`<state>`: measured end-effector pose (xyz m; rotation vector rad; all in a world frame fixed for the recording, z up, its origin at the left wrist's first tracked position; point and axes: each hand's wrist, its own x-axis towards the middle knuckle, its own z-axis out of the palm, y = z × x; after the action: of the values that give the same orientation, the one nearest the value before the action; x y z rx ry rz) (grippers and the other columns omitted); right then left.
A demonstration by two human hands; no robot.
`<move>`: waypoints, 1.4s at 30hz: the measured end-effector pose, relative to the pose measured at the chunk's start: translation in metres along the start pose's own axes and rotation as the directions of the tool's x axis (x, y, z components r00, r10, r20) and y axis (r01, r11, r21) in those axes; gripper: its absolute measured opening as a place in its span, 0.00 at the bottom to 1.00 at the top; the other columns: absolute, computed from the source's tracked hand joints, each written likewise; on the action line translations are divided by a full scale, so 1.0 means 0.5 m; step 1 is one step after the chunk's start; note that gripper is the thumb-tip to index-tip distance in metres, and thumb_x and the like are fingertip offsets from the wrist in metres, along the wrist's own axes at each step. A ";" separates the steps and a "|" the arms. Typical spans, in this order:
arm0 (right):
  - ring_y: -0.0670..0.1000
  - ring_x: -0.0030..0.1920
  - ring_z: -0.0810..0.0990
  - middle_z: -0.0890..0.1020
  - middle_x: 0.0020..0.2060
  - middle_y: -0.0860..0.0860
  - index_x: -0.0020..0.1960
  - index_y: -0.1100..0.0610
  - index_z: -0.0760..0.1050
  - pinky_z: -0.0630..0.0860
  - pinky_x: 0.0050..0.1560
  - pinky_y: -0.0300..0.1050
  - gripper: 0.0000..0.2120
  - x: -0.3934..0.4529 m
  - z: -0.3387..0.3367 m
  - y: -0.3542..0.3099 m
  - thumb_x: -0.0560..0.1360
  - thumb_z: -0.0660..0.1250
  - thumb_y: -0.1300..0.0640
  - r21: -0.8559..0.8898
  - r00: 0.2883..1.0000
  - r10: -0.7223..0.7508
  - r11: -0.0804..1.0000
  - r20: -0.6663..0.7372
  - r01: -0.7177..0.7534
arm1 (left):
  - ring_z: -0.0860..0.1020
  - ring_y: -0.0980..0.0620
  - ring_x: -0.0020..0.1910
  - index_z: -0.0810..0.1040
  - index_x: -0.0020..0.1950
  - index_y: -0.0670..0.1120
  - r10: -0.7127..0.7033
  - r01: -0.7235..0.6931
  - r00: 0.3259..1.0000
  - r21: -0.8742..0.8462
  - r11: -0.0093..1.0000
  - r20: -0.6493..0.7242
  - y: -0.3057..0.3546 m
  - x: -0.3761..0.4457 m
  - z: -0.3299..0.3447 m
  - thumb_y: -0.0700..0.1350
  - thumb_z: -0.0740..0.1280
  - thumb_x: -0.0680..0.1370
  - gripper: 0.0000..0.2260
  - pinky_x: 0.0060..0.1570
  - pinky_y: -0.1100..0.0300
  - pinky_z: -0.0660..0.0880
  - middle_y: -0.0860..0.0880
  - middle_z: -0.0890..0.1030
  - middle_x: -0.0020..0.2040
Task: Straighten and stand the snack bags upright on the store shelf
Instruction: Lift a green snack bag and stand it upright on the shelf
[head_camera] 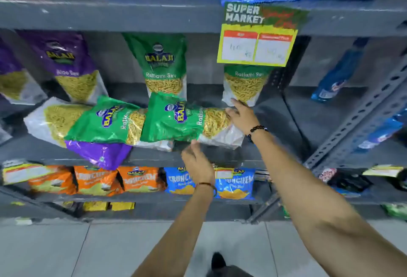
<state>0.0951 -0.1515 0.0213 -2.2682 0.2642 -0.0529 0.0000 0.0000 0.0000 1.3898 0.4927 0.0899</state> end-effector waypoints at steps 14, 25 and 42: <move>0.54 0.62 0.75 0.77 0.62 0.54 0.65 0.56 0.72 0.72 0.63 0.50 0.27 0.013 -0.021 0.047 0.68 0.72 0.52 0.535 0.944 0.267 0.777 0.194 -0.330 | 0.74 0.48 0.64 0.65 0.72 0.49 -0.197 0.304 0.937 -0.397 0.866 0.288 0.016 0.065 0.060 0.66 0.57 0.73 0.32 0.67 0.49 0.68 0.46 0.74 0.68; 0.47 0.49 0.81 0.84 0.47 0.48 0.51 0.54 0.79 0.75 0.51 0.41 0.23 -0.132 -0.093 0.060 0.60 0.76 0.46 0.530 0.869 -0.016 0.798 0.495 -0.287 | 0.82 0.46 0.53 0.80 0.58 0.51 -0.094 0.236 0.854 -0.221 0.946 0.512 0.087 0.086 -0.011 0.60 0.60 0.76 0.18 0.49 0.50 0.82 0.47 0.85 0.53; 0.46 0.50 0.84 0.86 0.47 0.46 0.55 0.52 0.75 0.81 0.51 0.40 0.41 -0.205 -0.159 -0.033 0.43 0.84 0.51 0.608 0.771 -0.270 0.772 0.577 -0.185 | 0.84 0.50 0.51 0.75 0.61 0.56 -0.036 0.106 0.678 -0.049 0.993 0.734 0.179 0.017 -0.072 0.63 0.60 0.74 0.20 0.47 0.56 0.82 0.50 0.85 0.53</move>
<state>-0.0123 -0.1791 0.0905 -1.4744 -0.1715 0.5359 0.0139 0.0532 0.0796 1.1923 -0.1433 -0.5035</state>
